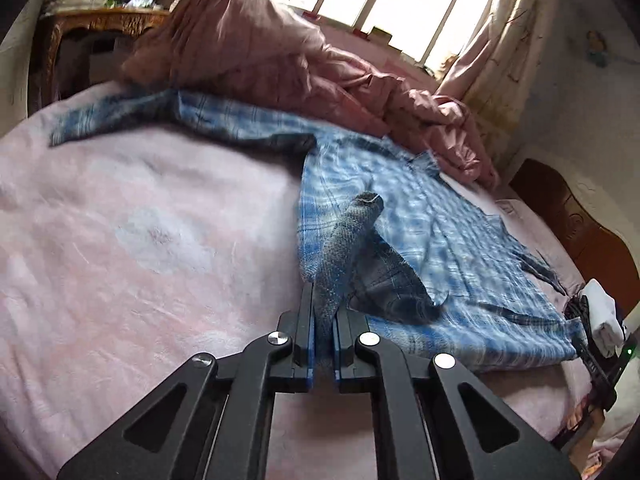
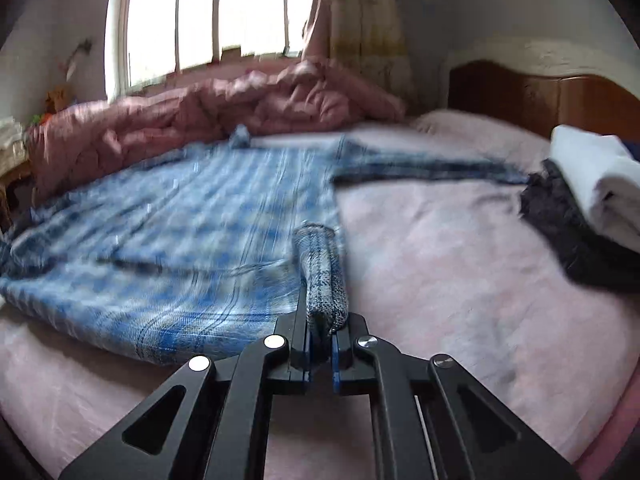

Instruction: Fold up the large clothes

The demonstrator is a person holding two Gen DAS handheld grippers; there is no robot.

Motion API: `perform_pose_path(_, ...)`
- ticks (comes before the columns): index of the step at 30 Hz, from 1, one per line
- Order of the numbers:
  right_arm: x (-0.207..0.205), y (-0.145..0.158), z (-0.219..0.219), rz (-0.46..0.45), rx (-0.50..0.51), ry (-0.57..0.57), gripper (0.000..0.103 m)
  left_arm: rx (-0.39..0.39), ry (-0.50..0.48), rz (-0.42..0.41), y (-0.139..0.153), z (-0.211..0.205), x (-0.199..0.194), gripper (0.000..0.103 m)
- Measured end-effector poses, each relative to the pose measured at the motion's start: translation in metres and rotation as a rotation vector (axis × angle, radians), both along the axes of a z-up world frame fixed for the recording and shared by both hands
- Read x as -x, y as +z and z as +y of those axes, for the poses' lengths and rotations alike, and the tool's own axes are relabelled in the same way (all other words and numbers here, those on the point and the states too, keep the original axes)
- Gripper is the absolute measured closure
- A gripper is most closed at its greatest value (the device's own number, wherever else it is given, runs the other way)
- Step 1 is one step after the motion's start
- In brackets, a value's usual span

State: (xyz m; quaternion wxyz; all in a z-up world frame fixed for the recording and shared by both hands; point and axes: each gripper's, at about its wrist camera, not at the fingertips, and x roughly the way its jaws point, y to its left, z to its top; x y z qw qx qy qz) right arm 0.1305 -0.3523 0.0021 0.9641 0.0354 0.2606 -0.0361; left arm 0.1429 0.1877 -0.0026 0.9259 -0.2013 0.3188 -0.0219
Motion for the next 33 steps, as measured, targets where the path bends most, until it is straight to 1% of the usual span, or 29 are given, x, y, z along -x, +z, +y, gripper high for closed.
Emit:
perform_pose_path(1,0.000,0.001,-0.006,-0.001,-0.023,-0.010,0.095,-0.018,0.004,-0.006,0.002,-0.001,0.003,0.099)
perform_pose_path(2,0.000,0.000,-0.008,0.010,-0.014,-0.036,0.095,-0.062,0.014,-0.014,0.002,-0.002,0.005,0.097)
perform_pose_path(3,-0.002,-0.002,-0.010,0.026,-0.003,-0.055,0.095,-0.115,0.021,-0.006,-0.002,-0.004,0.002,0.096)
perform_pose_path(4,-0.008,-0.007,-0.013,0.068,-0.017,-0.051,0.095,-0.139,0.031,0.024,-0.009,-0.003,-0.004,0.095)
perform_pose_path(5,-0.012,-0.012,-0.014,0.099,-0.036,-0.047,0.095,-0.130,0.036,0.050,-0.015,-0.001,-0.009,0.095)
perform_pose_path(6,-0.018,-0.018,-0.015,0.138,-0.058,-0.052,0.095,-0.105,0.032,0.065,-0.021,0.000,-0.013,0.095)
perform_pose_path(7,-0.021,-0.021,-0.016,0.157,-0.056,-0.068,0.094,-0.097,0.034,0.073,-0.023,0.001,-0.014,0.091)
perform_pose_path(8,-0.022,-0.020,-0.016,0.153,-0.042,-0.077,0.092,-0.114,0.044,0.080,-0.025,0.000,-0.016,0.076)
perform_pose_path(9,-0.020,-0.018,-0.014,0.137,-0.020,-0.091,0.082,-0.155,0.066,0.087,-0.025,-0.001,-0.018,0.049)
perform_pose_path(10,-0.016,-0.014,-0.012,0.104,0.024,-0.126,0.065,-0.196,0.094,0.087,-0.026,-0.002,-0.017,0.040)
perform_pose_path(11,-0.013,-0.011,-0.011,0.082,0.049,-0.148,0.053,-0.223,0.121,0.083,-0.025,-0.001,-0.015,0.031)
perform_pose_path(12,-0.009,-0.006,-0.009,0.043,0.082,-0.177,0.026,-0.243,0.140,0.087,-0.024,0.000,-0.015,0.030)
perform_pose_path(13,-0.003,-0.001,-0.009,-0.001,0.103,-0.196,0.012,-0.256,0.151,0.089,-0.023,0.000,-0.013,0.030)
perform_pose_path(14,0.002,0.001,-0.008,-0.034,0.120,-0.211,0.012,-0.261,0.159,0.080,-0.023,0.001,-0.010,0.030)
perform_pose_path(16,0.005,0.005,-0.006,-0.059,0.150,-0.231,0.012,-0.256,0.165,0.036,-0.018,0.002,-0.001,0.029)
perform_pose_path(18,0.006,0.007,-0.003,-0.066,0.154,-0.202,0.011,-0.253,0.107,-0.025,-0.010,-0.005,0.009,0.027)
perform_pose_path(19,0.006,0.008,0.000,-0.069,0.137,-0.161,0.011,-0.271,0.075,-0.049,-0.007,-0.011,0.014,0.026)
perform_pose_path(20,0.007,0.009,0.003,-0.073,0.124,-0.127,0.010,-0.312,0.050,-0.071,-0.005,-0.020,0.017,0.025)
perform_pose_path(21,0.010,0.010,0.007,-0.078,0.115,-0.098,0.008,-0.354,0.049,-0.079,-0.005,-0.027,0.019,0.025)
perform_pose_path(22,0.011,0.011,0.012,-0.086,0.105,-0.054,0.001,-0.388,0.057,-0.076,-0.006,-0.032,0.018,0.025)
perform_pose_path(23,0.015,0.012,0.018,-0.096,0.100,-0.018,0.000,-0.400,0.052,-0.073,-0.007,-0.035,0.016,0.025)
perform_pose_path(26,0.019,0.013,0.030,-0.126,0.080,0.056,0.000,-0.364,-0.011,-0.097,-0.003,-0.045,0.015,0.025)
perform_pose_path(28,0.023,0.015,0.034,-0.153,0.051,0.078,0.000,-0.369,-0.031,-0.139,0.004,-0.053,0.019,0.019)
perform_pose_path(29,0.026,0.015,0.035,-0.174,0.039,0.078,0.000,-0.379,-0.036,-0.161,0.007,-0.059,0.021,0.007)
perform_pose_path(30,0.030,0.015,0.036,-0.202,0.033,0.072,0.000,-0.392,-0.035,-0.186,0.011,-0.063,0.024,0.000)
perform_pose_path(32,0.041,0.013,0.040,-0.271,0.048,0.029,0.000,-0.405,-0.035,-0.228,0.017,-0.073,0.030,0.000)
perform_pose_path(33,0.044,0.013,0.044,-0.284,0.063,0.015,0.000,-0.407,-0.047,-0.235,0.019,-0.077,0.030,0.000)
